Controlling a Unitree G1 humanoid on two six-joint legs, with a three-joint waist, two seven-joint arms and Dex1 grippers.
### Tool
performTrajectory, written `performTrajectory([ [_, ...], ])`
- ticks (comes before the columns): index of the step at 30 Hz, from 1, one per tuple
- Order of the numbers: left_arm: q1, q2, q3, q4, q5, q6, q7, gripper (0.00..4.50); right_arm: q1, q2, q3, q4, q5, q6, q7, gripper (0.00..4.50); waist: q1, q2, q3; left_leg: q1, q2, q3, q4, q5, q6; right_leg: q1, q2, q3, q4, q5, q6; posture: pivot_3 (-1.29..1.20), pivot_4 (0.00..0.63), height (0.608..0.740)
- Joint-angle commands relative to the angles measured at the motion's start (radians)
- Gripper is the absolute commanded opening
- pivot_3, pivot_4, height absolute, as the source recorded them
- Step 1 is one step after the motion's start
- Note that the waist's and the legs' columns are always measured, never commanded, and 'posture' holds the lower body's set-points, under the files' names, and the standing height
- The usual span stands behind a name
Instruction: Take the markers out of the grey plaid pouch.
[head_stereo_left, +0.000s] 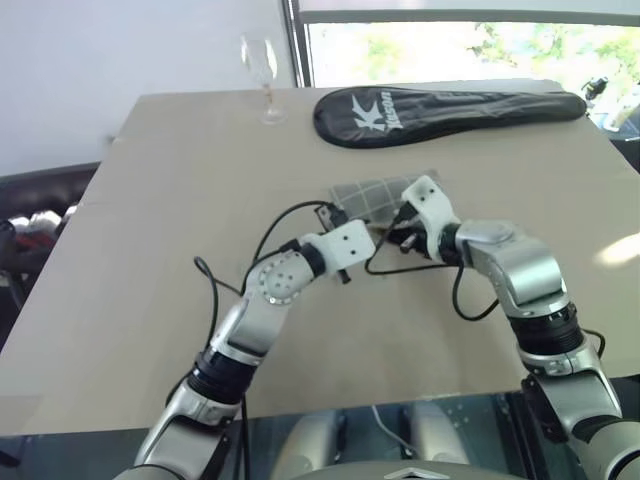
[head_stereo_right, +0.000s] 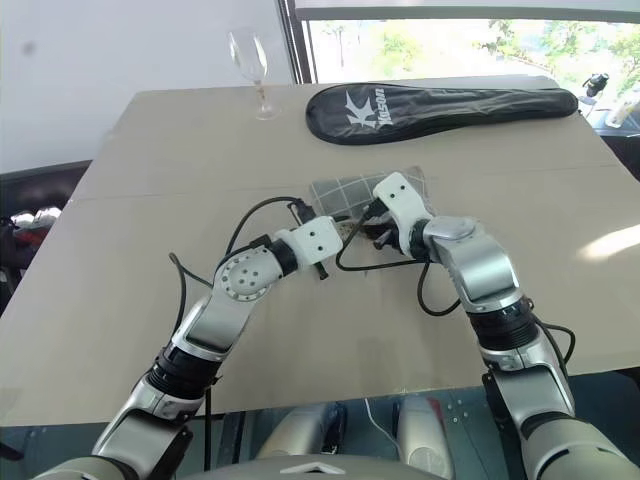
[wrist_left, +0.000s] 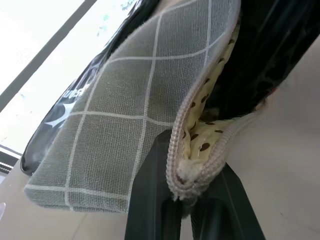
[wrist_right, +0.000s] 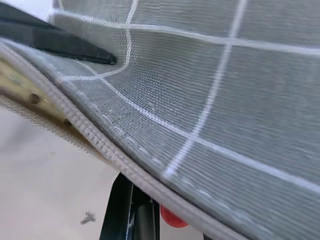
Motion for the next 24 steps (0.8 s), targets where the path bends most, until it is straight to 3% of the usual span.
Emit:
performTrajectory([
  [1, 0.002, -0.005, 0.007, -0.012, 0.012, 0.027, 0.013, 0.0, -0.035, 0.042, -0.115, -0.076, 0.093, 0.062, -0.011, 0.49, 0.0, 0.0, 0.0, 0.0, 0.0, 0.0, 0.0, 0.0, 0.0, 0.0, 0.0, 0.0, 0.0, 0.0, 0.0, 0.0, 0.15, 0.74],
  [4, 0.014, -0.008, -0.002, -0.027, 0.012, 0.038, 0.012, 0.0, -0.044, 0.109, -0.221, -0.061, 0.154, 0.123, -0.058, 0.49, 0.0, 0.0, 0.0, 0.0, 0.0, 0.0, 0.0, 0.0, 0.0, 0.0, 0.0, 0.0, 0.0, 0.0, 0.0, 0.0, 0.15, 0.74],
  [14, 0.025, -0.021, 0.006, -0.061, -0.006, 0.1, 0.007, 0.0, -0.036, 0.187, -0.312, -0.053, 0.241, 0.184, -0.16, 0.49, -0.001, 0.0, 0.0, 0.0, 0.0, 0.0, 0.0, 0.0, 0.0, -0.001, 0.0, 0.001, 0.001, 0.0, 0.0, 0.0, 0.15, 0.74],
  [21, 0.025, -0.015, 0.018, -0.069, -0.008, 0.127, 0.01, 0.0, 0.049, -0.113, -0.018, -0.083, 0.107, -0.052, -0.078, 0.49, 0.001, 0.0, 0.0, 0.0, -0.001, 0.001, 0.0, 0.0, 0.0, -0.001, 0.0, 0.0, 0.001, 0.0, 0.0, 0.0, 0.15, 0.74],
  [24, 0.013, -0.007, 0.031, -0.056, -0.008, 0.13, 0.015, 0.0, 0.062, -0.208, 0.003, -0.121, 0.113, -0.064, -0.032, 0.49, -0.002, 0.0, 0.0, 0.0, 0.0, 0.001, 0.0, 0.0, 0.0, -0.001, -0.001, 0.001, 0.0, 0.0, 0.0, 0.0, 0.15, 0.74],
])
